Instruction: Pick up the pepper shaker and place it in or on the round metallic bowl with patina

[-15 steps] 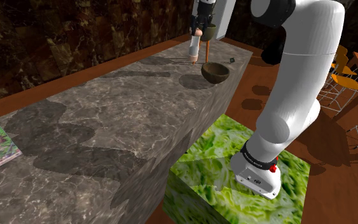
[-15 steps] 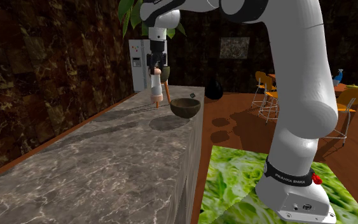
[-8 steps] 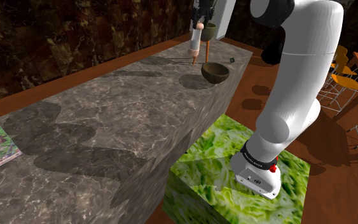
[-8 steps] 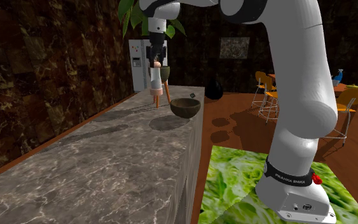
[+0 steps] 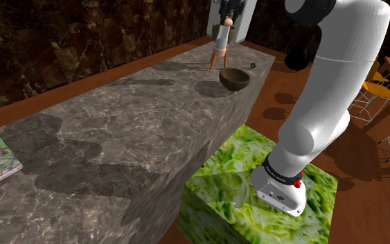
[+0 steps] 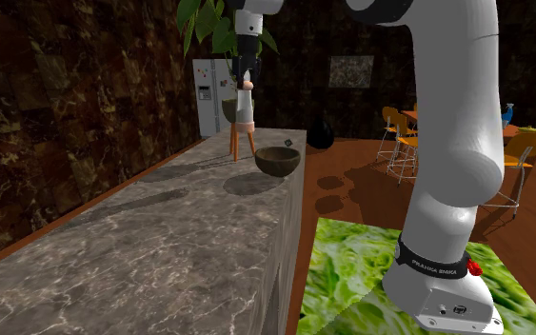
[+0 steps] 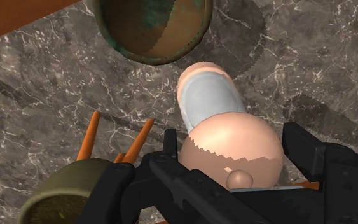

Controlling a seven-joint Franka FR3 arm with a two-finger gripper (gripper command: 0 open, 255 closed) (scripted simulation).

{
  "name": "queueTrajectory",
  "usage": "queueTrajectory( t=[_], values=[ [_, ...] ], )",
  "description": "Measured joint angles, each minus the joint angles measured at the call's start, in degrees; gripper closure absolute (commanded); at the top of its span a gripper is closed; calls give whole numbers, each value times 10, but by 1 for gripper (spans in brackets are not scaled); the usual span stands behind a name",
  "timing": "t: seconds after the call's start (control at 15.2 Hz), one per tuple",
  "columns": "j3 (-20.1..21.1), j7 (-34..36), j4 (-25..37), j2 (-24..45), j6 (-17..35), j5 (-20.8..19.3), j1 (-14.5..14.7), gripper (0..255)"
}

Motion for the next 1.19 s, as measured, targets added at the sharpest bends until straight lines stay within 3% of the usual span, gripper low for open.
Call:
queueTrajectory(
  t=[0.66,1.19],
  values=[
    [-36,-74,-89,-122,-28,-32,-35,255],
    [-36,-77,-168,-141,32,-40,-34,255]
  ],
)
